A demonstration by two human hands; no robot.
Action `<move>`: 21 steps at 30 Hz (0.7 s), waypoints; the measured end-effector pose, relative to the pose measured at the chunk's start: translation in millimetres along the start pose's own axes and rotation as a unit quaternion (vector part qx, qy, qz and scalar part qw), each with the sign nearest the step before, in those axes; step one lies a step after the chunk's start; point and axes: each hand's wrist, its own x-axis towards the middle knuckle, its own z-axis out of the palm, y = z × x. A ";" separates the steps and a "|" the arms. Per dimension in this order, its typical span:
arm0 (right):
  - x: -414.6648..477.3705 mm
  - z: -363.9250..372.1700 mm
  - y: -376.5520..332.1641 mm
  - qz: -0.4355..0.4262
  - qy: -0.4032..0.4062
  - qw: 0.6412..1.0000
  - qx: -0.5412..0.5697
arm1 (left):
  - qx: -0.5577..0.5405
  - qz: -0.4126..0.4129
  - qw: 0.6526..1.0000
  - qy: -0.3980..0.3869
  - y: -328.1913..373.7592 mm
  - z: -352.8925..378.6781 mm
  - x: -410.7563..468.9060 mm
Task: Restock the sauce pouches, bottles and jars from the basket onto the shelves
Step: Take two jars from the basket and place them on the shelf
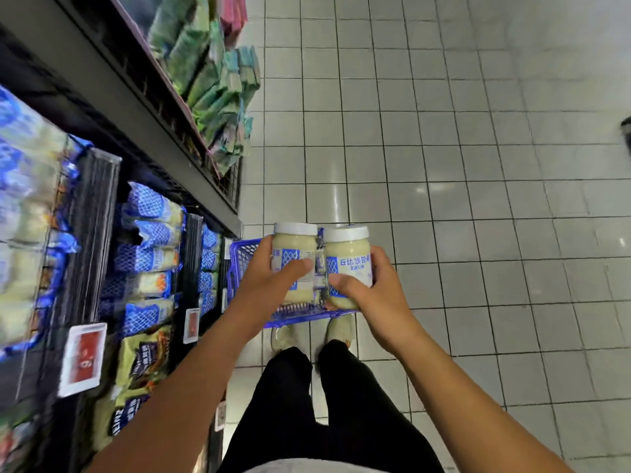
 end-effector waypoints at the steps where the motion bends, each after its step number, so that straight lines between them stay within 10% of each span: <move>1: -4.0 1.3 -5.1 -0.001 -0.005 1.000 0.009 | -0.007 0.003 1.000 0.003 3.8 -1.2 -4.6; 21: -10.5 -12.1 -71.8 -0.007 -0.244 0.965 -0.093 | -0.142 0.093 0.961 0.220 18.7 35.2 -86.3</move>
